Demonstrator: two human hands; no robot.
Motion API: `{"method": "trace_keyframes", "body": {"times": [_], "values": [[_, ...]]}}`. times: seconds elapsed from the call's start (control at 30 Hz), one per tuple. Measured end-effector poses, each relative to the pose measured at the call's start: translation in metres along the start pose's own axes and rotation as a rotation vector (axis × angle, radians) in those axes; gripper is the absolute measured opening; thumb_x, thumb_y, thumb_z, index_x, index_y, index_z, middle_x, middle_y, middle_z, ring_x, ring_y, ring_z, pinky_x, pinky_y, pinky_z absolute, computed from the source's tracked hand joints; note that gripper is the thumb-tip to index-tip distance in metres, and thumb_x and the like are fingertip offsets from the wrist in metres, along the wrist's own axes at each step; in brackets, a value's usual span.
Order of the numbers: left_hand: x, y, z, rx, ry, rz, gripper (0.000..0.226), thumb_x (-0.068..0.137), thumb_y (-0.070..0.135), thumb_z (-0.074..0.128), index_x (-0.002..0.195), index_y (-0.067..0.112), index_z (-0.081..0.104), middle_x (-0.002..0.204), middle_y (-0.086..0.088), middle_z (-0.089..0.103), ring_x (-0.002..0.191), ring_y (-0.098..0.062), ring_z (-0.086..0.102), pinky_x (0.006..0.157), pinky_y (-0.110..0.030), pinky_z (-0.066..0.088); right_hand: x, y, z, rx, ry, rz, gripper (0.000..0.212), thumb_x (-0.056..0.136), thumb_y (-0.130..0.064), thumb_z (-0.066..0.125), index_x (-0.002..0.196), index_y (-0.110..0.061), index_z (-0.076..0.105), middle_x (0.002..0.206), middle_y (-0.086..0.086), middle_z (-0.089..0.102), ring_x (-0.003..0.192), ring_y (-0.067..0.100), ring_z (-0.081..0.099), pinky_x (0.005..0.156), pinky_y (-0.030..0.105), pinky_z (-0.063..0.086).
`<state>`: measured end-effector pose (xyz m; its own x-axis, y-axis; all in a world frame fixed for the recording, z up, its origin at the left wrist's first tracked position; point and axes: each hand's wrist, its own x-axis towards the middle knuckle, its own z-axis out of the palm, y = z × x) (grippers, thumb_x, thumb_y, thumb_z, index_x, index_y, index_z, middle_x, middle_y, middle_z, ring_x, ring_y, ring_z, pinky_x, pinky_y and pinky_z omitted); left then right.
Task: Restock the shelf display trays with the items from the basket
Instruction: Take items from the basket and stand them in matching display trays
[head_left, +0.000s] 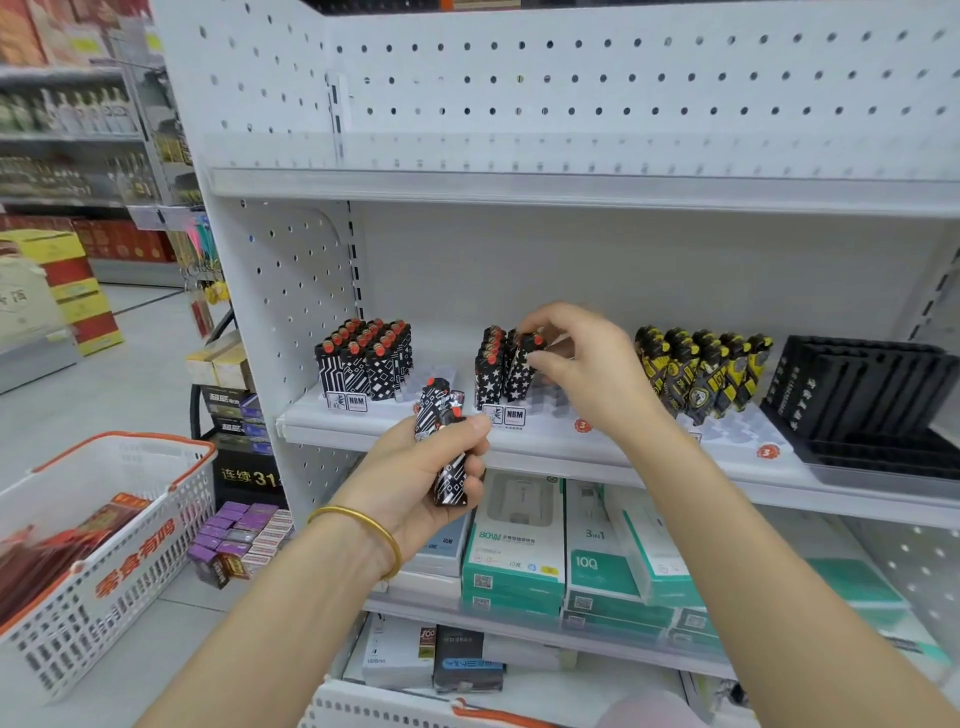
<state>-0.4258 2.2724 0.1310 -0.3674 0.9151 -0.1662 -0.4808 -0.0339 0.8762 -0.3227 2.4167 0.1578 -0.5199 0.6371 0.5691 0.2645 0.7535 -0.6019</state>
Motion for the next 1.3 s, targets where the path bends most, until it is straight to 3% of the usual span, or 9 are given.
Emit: {"method": "trace_keyframes", "body": {"times": [0.03, 0.1, 0.37, 0.6, 0.83, 0.93, 1.0, 1.1, 1.3], "values": [[0.0, 0.0, 0.0, 0.0, -0.009, -0.005, 0.023, 0.068, 0.013, 0.07, 0.083, 0.007, 0.054, 0.064, -0.005, 0.056, 0.047, -0.009, 0.049, 0.038, -0.016, 0.04, 0.0, 0.001, 0.002, -0.031, 0.007, -0.014, 0.024, 0.082, -0.002, 0.063, 0.099, -0.019, 0.065, 0.091, 0.001, 0.052, 0.07, 0.0, 0.053, 0.068, 0.003, 0.043], [-0.001, -0.001, -0.001, 0.001, -0.025, -0.018, 0.032, 0.062, 0.019, 0.071, 0.088, 0.007, 0.054, 0.064, -0.004, 0.056, 0.047, -0.008, 0.049, 0.037, -0.015, 0.039, 0.001, 0.001, 0.004, -0.074, 0.024, -0.034, 0.025, 0.081, -0.003, 0.065, 0.101, -0.017, 0.068, 0.089, -0.001, 0.049, 0.068, -0.003, 0.049, 0.064, -0.001, 0.035], [0.002, -0.003, -0.002, -0.015, -0.065, -0.053, 0.044, 0.06, 0.034, 0.066, 0.091, 0.006, 0.054, 0.062, -0.004, 0.052, 0.044, -0.007, 0.045, 0.032, -0.011, 0.03, 0.005, -0.003, -0.001, -0.146, -0.028, -0.059, 0.026, 0.087, -0.005, 0.06, 0.105, -0.02, 0.071, 0.095, 0.005, 0.054, 0.082, 0.02, 0.059, 0.073, 0.029, 0.051], [0.004, -0.002, 0.002, -0.098, -0.051, -0.102, 0.047, 0.072, 0.05, 0.053, 0.089, 0.007, 0.054, 0.059, -0.005, 0.051, 0.039, -0.007, 0.042, 0.028, -0.01, 0.024, 0.002, -0.004, 0.008, -0.261, -0.031, -0.041, 0.032, 0.089, -0.007, 0.057, 0.116, -0.021, 0.066, 0.1, 0.004, 0.052, 0.097, 0.026, 0.057, 0.086, 0.037, 0.047], [0.004, -0.002, -0.002, -0.222, -0.096, -0.13, 0.035, 0.087, 0.04, 0.05, 0.09, 0.006, 0.055, 0.062, -0.005, 0.052, 0.044, -0.009, 0.046, 0.033, -0.013, 0.029, -0.012, -0.013, 0.007, -0.33, 0.018, -0.055, 0.042, 0.09, -0.005, 0.05, 0.123, -0.028, 0.06, 0.103, 0.003, 0.051, 0.093, 0.025, 0.056, 0.078, 0.039, 0.049], [0.004, -0.002, -0.003, -0.214, -0.126, -0.084, 0.032, 0.076, 0.031, 0.056, 0.094, 0.004, 0.056, 0.065, -0.007, 0.056, 0.049, -0.011, 0.05, 0.036, -0.016, 0.035, -0.025, -0.029, 0.001, -0.1, 0.067, -0.044, 0.025, 0.088, -0.011, 0.056, 0.107, -0.023, 0.068, 0.087, -0.005, 0.054, 0.077, 0.013, 0.056, 0.073, 0.03, 0.048], [0.003, -0.002, -0.003, -0.195, -0.141, -0.033, 0.028, 0.075, 0.025, 0.057, 0.093, 0.004, 0.057, 0.069, -0.009, 0.058, 0.054, -0.013, 0.052, 0.039, -0.017, 0.039, -0.037, -0.042, -0.001, 0.105, -0.088, 0.012, 0.009, 0.086, -0.022, 0.062, 0.091, -0.021, 0.069, 0.078, -0.01, 0.059, 0.069, 0.004, 0.053, 0.065, 0.023, 0.044], [0.003, -0.004, -0.003, -0.156, -0.148, 0.034, 0.035, 0.076, 0.018, 0.058, 0.107, 0.003, 0.056, 0.082, -0.012, 0.062, 0.06, -0.014, 0.058, 0.045, -0.02, 0.043, -0.049, -0.047, 0.001, 0.163, -0.228, 0.063, 0.015, 0.076, -0.032, 0.073, 0.085, -0.023, 0.065, 0.074, -0.004, 0.065, 0.064, 0.002, 0.052, 0.061, 0.022, 0.044], [0.0, -0.004, -0.007, -0.187, -0.177, 0.044, 0.038, 0.073, 0.005, 0.058, 0.11, 0.0, 0.058, 0.09, -0.015, 0.068, 0.073, -0.019, 0.067, 0.065, -0.033, 0.058, -0.046, -0.035, -0.009, 0.492, -0.319, 0.171, 0.021, 0.081, -0.001, 0.067, 0.092, -0.018, 0.065, 0.091, 0.003, 0.065, 0.076, 0.007, 0.059, 0.063, 0.019, 0.05]]}}
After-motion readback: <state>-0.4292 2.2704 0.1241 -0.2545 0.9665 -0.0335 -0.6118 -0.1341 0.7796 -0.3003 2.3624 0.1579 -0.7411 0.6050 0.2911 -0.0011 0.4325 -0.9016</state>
